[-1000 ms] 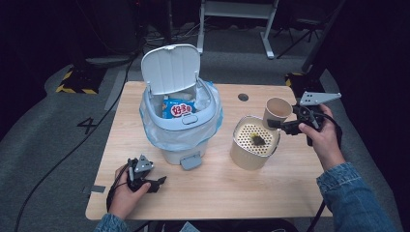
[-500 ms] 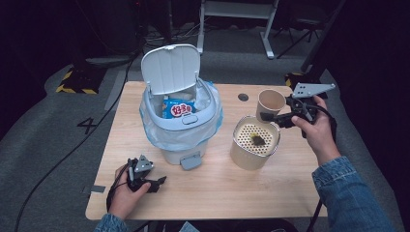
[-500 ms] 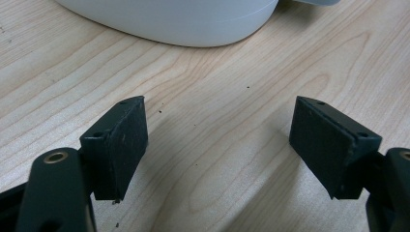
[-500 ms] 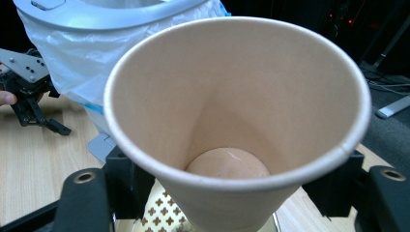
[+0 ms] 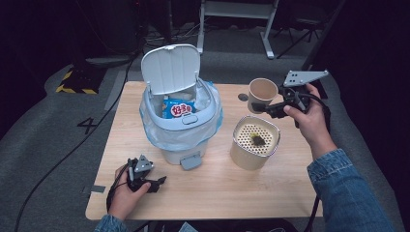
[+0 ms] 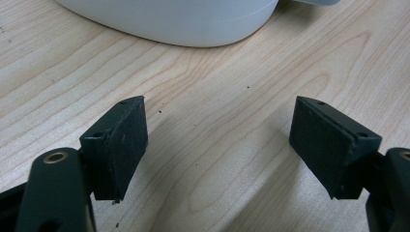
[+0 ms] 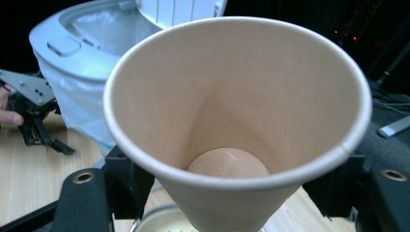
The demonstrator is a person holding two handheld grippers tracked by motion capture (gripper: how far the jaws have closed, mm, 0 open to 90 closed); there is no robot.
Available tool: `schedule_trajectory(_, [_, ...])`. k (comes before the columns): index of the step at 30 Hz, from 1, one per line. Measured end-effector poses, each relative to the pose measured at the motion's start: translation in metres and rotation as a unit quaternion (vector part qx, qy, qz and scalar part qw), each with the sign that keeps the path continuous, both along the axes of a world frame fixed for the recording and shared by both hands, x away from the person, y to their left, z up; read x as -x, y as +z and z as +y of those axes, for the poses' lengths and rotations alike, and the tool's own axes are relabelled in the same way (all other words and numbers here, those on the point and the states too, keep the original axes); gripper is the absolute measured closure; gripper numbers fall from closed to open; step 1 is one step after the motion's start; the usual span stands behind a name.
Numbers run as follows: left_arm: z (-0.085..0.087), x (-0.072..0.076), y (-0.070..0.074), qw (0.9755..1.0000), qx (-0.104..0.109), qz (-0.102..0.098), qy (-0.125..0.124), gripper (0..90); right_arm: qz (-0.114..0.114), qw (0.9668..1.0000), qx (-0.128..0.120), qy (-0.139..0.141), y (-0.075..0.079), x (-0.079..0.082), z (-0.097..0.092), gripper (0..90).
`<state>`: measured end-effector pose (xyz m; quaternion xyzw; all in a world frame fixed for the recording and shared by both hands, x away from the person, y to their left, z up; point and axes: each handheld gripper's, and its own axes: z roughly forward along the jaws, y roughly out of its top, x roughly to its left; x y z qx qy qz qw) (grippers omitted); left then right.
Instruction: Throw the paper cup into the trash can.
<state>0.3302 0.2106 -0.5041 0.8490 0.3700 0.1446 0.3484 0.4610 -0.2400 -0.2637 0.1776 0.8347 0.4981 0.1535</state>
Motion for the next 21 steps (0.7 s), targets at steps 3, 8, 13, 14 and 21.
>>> schedule_trajectory(3, [0.0,0.0,0.0,1.0,0.0,0.0,0.0,21.8,-0.002,1.0,-0.002,0.005,0.008,-0.005,0.01,29.3])
schedule_trajectory(8, [0.0,0.0,0.0,1.0,0.0,0.0,0.0,21.8,-0.002,0.9997,-0.019,0.014,0.02,-0.012,0.028,29.3])
schedule_trajectory(13, [0.0,0.0,0.0,1.0,0.001,-0.001,0.001,21.8,0.004,0.9984,-0.054,0.019,0.021,-0.016,0.045,29.2])
schedule_trajectory(14, [0.0,0.0,0.0,1.0,0.001,-0.001,0.001,21.8,0.002,0.9982,-0.057,0.02,0.022,-0.018,0.054,29.2])
schedule_trajectory(21, [0.0,0.0,0.0,1.0,0.001,-0.001,0.0,21.7,0.006,0.9967,-0.077,0.026,0.023,-0.023,0.082,29.1])
